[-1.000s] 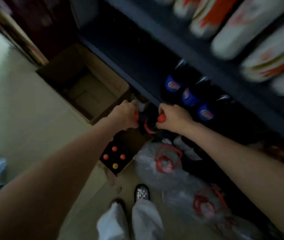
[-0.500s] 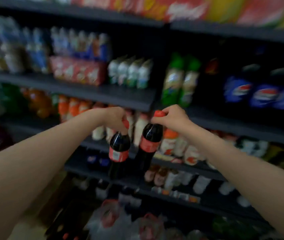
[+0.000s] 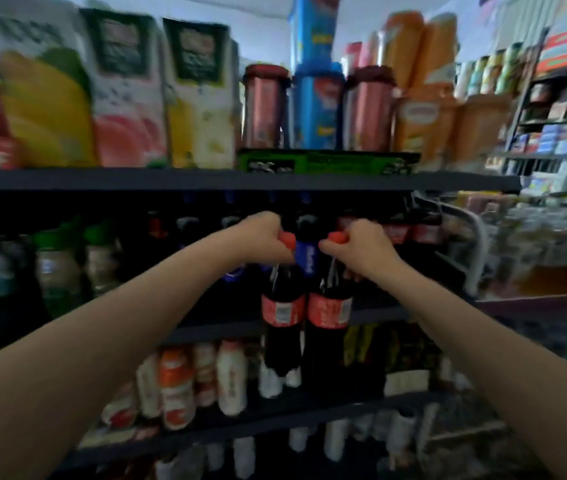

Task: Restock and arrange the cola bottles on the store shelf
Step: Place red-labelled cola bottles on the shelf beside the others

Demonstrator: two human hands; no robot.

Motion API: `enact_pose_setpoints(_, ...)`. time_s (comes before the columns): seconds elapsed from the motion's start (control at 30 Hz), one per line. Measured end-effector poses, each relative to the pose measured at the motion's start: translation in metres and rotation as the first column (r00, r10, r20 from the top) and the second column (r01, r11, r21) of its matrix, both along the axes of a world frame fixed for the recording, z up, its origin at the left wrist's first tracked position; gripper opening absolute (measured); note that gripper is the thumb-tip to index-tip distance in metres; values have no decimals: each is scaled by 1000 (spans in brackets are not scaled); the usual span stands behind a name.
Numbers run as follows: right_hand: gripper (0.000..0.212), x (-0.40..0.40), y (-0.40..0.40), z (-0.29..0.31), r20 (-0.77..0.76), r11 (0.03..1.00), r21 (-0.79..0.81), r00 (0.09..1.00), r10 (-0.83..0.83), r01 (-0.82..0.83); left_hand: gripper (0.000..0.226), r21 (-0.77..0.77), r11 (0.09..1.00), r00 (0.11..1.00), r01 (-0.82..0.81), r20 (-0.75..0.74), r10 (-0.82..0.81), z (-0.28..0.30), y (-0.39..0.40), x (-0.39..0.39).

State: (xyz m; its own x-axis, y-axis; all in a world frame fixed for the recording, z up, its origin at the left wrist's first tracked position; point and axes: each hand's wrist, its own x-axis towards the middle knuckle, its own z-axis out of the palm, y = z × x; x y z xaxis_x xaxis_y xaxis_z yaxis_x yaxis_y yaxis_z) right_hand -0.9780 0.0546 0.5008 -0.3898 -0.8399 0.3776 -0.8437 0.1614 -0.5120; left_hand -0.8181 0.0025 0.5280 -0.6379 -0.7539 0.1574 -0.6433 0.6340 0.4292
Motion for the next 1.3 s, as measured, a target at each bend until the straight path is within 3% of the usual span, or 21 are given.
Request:
enact_pose_setpoints(0.13, 35, -76, 12, 5, 81, 989, -126, 994, -69, 79, 32, 6, 1000, 999, -16, -35, 16, -1, 3, -78)
enact_pose_setpoints(0.27, 33, -129, 13, 10, 133, 961, -240, 985, -108, 137, 22, -91, 996, 998, -9, -65, 3, 2, 1, -127)
enact_pose_setpoints(0.43, 38, -152, -7, 3, 193, 939, -295, 974, -121, 175, 32, -152, 988, 998, -19, -55, 10, -2, 6, -164)
enact_pose_setpoints(0.67, 31, -142, -48, 7, 199, 940, -301, 975, -103, 161, 36, -172, 985, 981, -31, -192, -3, 0, -8, -169)
enact_pose_setpoints(0.73, 37, -141, -56, 8, 246, 950, -270, 965, -90, 157, 35, -187, 982, 972, -26, -234, -19, -5, -9, -169)
enact_pose_setpoints(0.87, 58, -146, -61, -9, 219, 998, -32, 975, -41, 49, 37, -184, 978, 938, -99, -345, 30, -20, -12, -162)
enact_pose_setpoints(0.93, 68, -148, -61, -20, 324, 1000, 24, 946, -2, -7, 32, -125, 988, 903, -90, -429, 28, -27, -15, -160)
enact_pose_setpoints(1.03, 71, -153, -70, -32, 431, 1000, -3, 903, 9, -8, 27, -31, 998, 849, -50, -528, 26, -31, -17, -162)
enact_pose_setpoints(1.3, 60, -164, -103, -38, 303, 998, -23, 952, -43, 52, 36, -67, 983, 823, -172, -558, 106, -39, -20, -182)
